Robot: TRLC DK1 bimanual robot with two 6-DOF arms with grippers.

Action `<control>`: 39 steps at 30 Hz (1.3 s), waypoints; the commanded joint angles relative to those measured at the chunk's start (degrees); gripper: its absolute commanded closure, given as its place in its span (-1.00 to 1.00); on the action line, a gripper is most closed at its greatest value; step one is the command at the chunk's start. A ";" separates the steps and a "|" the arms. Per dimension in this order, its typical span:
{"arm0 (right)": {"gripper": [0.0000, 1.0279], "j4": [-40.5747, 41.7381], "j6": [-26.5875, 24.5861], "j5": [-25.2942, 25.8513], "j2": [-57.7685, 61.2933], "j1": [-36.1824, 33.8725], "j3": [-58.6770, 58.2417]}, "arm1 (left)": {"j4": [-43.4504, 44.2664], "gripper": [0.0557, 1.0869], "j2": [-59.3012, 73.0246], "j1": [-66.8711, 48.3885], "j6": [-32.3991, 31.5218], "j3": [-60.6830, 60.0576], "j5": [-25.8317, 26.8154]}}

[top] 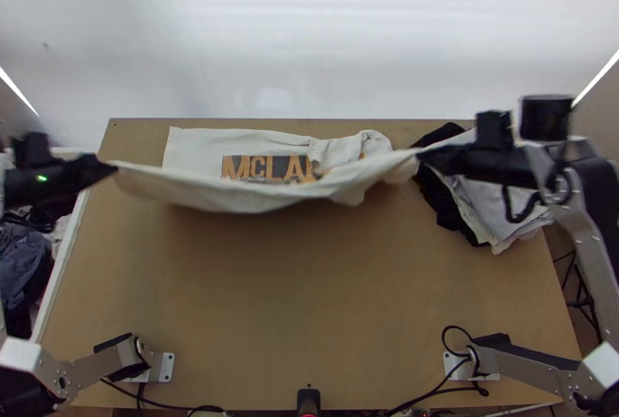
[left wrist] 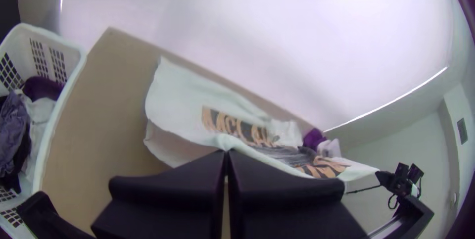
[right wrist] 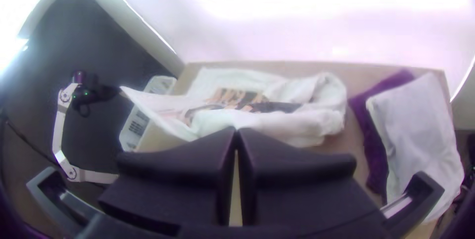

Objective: Fold the t-shirt

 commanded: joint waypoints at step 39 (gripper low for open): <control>0.94 1.06 -6.44 2.96 4.71 -5.51 44.62 | 43.37 0.93 -5.05 15.28 -45.68 19.89 13.00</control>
